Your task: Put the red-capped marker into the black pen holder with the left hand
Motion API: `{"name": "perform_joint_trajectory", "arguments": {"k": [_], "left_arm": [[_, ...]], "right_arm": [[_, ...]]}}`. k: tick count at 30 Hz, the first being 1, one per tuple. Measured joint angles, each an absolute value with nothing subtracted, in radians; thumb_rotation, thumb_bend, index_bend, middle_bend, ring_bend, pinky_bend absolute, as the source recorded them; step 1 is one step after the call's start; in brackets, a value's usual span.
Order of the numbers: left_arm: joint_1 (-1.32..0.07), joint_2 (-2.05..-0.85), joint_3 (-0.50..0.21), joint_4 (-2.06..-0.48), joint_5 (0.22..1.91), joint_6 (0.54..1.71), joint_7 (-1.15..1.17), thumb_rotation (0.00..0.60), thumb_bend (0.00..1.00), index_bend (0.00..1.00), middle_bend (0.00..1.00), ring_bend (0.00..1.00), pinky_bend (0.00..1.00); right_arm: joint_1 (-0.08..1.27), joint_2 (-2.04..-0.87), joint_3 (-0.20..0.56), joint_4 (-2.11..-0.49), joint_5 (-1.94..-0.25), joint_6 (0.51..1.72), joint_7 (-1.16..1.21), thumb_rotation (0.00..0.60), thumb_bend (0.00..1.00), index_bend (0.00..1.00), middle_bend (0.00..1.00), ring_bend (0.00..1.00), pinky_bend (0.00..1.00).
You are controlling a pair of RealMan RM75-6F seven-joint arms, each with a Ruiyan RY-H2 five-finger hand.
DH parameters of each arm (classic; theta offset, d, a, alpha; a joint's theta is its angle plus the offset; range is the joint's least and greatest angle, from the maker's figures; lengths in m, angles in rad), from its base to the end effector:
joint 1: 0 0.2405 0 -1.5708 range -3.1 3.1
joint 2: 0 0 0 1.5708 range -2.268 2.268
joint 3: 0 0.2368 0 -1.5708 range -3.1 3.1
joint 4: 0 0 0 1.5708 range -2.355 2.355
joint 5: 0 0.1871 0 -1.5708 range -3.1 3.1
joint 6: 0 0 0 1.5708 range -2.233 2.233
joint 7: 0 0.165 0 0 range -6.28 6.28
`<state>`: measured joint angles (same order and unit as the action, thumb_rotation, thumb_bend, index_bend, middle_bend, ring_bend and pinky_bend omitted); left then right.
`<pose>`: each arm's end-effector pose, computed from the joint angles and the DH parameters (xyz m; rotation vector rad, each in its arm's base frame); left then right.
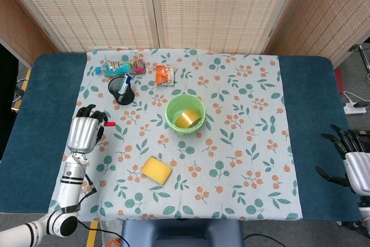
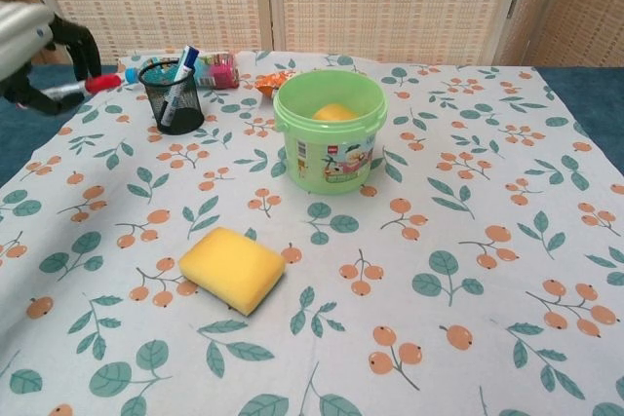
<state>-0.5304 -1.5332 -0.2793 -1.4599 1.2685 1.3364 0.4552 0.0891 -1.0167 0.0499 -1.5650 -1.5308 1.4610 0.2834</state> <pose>-0.1670 0.3386 0.0842 -1.4420 -0.6500 -1.0156 -0.2947 -0.2009 0.2019 1.3654 -1.0094 1.0107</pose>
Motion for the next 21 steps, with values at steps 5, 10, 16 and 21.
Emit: {"name": "perform_joint_trajectory", "arguments": {"k": [5, 10, 16, 21], "left_arm": [[-0.548, -1.471, -0.364, -1.526, 1.245, 1.310, 0.274, 0.600, 0.34, 0.51, 0.53, 0.22, 0.28], [-0.586, -1.422, -0.446, -1.545, 1.188, 1.202, 0.022, 0.600, 0.34, 0.52, 0.53, 0.22, 0.29], [-0.665, -1.409, -0.512, -1.452, 1.144, 1.030, -0.257, 0.600, 0.34, 0.52, 0.53, 0.22, 0.29], [-0.750, -1.458, -0.527, -1.261, 1.144, 0.937, -0.390, 0.600, 0.34, 0.53, 0.53, 0.22, 0.29]], "right_arm": [[0.087, -1.016, 0.053, -1.559, -1.525, 1.463, 0.292, 0.600, 0.13, 0.21, 0.05, 0.08, 0.00], [0.088, -1.018, 0.055, -1.558, -1.516, 1.457, 0.279, 0.600, 0.13, 0.21, 0.05, 0.08, 0.00], [0.083, -1.018, 0.060, -1.569, -1.506, 1.465, 0.252, 0.600, 0.13, 0.21, 0.05, 0.08, 0.00], [0.079, -1.017, 0.064, -1.576, -1.498, 1.470, 0.238, 0.600, 0.13, 0.21, 0.05, 0.08, 0.00]]}}
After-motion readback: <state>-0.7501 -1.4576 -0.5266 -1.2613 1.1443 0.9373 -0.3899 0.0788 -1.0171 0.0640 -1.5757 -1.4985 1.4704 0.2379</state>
